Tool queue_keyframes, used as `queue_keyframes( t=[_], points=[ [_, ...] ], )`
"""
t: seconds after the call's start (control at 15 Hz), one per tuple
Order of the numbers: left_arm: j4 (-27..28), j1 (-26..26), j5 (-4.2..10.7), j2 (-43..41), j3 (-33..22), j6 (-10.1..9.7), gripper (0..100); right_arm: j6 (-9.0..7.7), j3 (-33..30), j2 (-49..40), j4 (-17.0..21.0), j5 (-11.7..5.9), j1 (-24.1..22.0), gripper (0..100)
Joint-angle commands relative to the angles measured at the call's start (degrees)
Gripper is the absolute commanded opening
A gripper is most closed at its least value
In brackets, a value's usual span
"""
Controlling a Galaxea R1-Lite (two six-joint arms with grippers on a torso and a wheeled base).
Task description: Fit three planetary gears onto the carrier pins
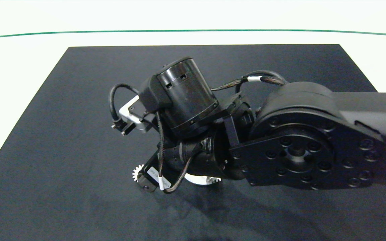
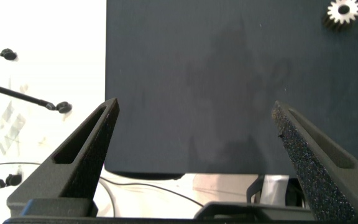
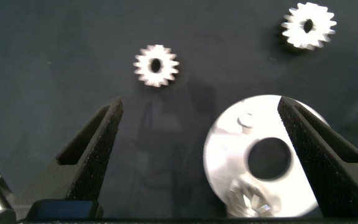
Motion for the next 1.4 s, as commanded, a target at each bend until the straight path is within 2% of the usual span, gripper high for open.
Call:
queue_keyframes(
  t=[0.07,0.2,0.4,1.13,1.27,1.4],
  points=[
    [3.51,2.55,0.04,-6.43,0.39,-0.02,100,-1.07,-1.44,2.53,0.14,-0.36,0.86,100],
    [4.04,3.34,0.04,-7.83,-0.23,-0.19,100,-1.51,-2.41,3.68,0.14,-0.36,0.95,100],
    [4.22,4.75,0.04,-8.45,-2.25,-1.60,100,-2.30,-3.20,5.17,0.14,-0.36,1.13,100],
    [5.45,5.19,0.04,-10.73,-4.53,-1.60,100,-2.30,-7.05,12.64,0.14,-0.27,2.27,100],
    [8.70,5.01,0.04,-10.56,-7.87,-1.60,100,-2.38,-7.05,13.96,0.23,-0.36,2.36,100],
    [9.93,4.84,0.04,-10.64,-8.75,-1.60,100,-2.74,-7.05,14.57,1.10,-0.36,2.27,100]
  ],
)
